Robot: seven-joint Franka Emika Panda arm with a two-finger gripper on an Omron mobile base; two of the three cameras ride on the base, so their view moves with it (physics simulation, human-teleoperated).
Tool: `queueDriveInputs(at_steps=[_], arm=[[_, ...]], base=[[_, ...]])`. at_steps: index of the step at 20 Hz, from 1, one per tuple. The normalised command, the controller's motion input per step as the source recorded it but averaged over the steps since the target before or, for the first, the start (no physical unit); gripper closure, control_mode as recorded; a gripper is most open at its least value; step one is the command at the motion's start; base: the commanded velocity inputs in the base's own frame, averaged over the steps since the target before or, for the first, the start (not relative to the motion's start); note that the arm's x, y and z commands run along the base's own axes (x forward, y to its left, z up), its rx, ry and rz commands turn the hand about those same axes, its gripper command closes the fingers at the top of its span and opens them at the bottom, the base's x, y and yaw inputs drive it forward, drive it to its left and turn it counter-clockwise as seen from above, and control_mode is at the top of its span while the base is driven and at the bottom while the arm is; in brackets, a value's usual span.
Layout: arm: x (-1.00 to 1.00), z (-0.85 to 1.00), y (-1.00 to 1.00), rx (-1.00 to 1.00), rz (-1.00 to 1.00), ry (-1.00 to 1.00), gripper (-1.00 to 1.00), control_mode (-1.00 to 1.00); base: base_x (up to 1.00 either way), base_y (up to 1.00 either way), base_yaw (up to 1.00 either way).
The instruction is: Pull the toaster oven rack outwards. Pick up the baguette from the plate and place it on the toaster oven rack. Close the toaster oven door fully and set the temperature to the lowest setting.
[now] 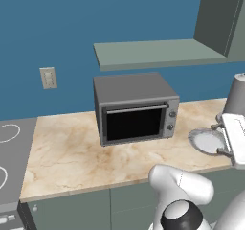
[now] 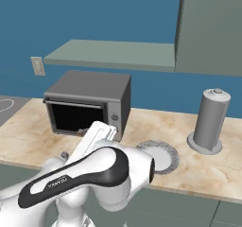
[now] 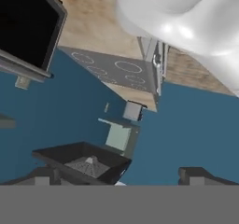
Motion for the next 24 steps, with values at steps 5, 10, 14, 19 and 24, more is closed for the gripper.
queueDriveInputs(at_steps=[5, 10, 14, 19, 24], arm=[[0.16, 0.02, 0.00, -0.23, 0.00, 0.17, -1.00, -1.00], [0.36, 0.00, -0.10, -0.09, -0.07, 0.15, -1.00, -1.00], [0.45, 0.00, -0.14, 0.00, -0.17, 0.18, -1.00, -1.00], [0.45, 0.00, -0.06, 0.00, -0.19, 0.21, -1.00, -1.00], [0.01, 0.00, -0.03, -0.01, -0.18, 0.16, -1.00, -1.00]], base=[[0.00, 0.00, 0.00], [0.00, 0.00, 0.00], [0.00, 0.00, 0.00], [0.00, 0.00, 0.00], [0.00, 0.00, 0.00]])
